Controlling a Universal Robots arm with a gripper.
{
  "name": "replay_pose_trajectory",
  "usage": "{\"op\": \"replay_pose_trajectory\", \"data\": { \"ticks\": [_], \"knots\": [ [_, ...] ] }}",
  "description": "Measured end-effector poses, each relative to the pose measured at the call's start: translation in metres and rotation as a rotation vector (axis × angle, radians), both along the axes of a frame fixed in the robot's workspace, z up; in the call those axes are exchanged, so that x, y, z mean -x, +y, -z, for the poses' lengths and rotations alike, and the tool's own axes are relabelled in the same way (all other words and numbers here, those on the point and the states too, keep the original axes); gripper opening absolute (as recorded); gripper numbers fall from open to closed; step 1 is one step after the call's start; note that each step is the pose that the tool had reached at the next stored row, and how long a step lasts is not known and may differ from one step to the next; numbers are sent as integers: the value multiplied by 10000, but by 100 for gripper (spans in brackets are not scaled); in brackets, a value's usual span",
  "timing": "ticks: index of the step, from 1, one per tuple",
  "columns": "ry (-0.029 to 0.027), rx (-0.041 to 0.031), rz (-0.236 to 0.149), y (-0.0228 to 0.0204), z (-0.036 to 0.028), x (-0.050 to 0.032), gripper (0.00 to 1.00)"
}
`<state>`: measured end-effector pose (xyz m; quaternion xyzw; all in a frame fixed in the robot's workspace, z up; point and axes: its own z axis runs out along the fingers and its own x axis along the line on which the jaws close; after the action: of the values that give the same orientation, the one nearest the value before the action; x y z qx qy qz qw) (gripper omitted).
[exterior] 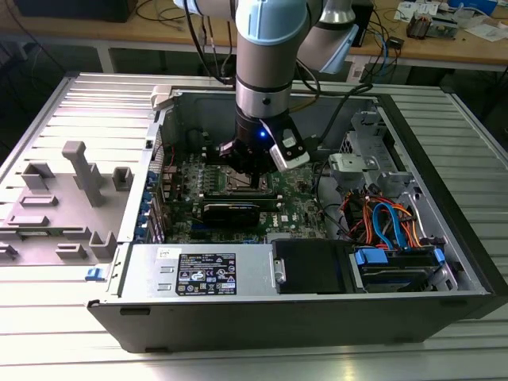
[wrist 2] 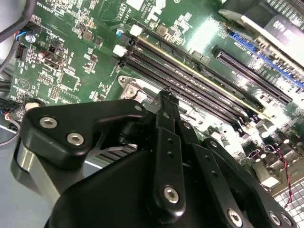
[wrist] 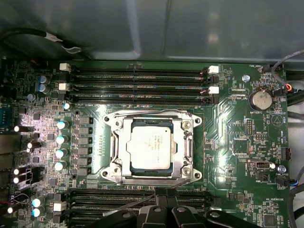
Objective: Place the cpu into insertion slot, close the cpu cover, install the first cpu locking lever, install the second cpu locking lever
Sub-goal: 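Install the second cpu locking lever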
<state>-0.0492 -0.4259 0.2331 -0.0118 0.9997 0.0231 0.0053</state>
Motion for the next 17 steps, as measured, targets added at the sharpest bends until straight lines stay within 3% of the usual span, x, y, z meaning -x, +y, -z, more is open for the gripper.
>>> {"op": "replay_pose_trajectory", "data": {
  "ticks": [1,4,17],
  "knots": [
    [0,0,1,-28,0,0,11],
    [-1,-2,2,-56,0,23,11],
    [0,-2,1,-72,0,36,11]
  ]
}}
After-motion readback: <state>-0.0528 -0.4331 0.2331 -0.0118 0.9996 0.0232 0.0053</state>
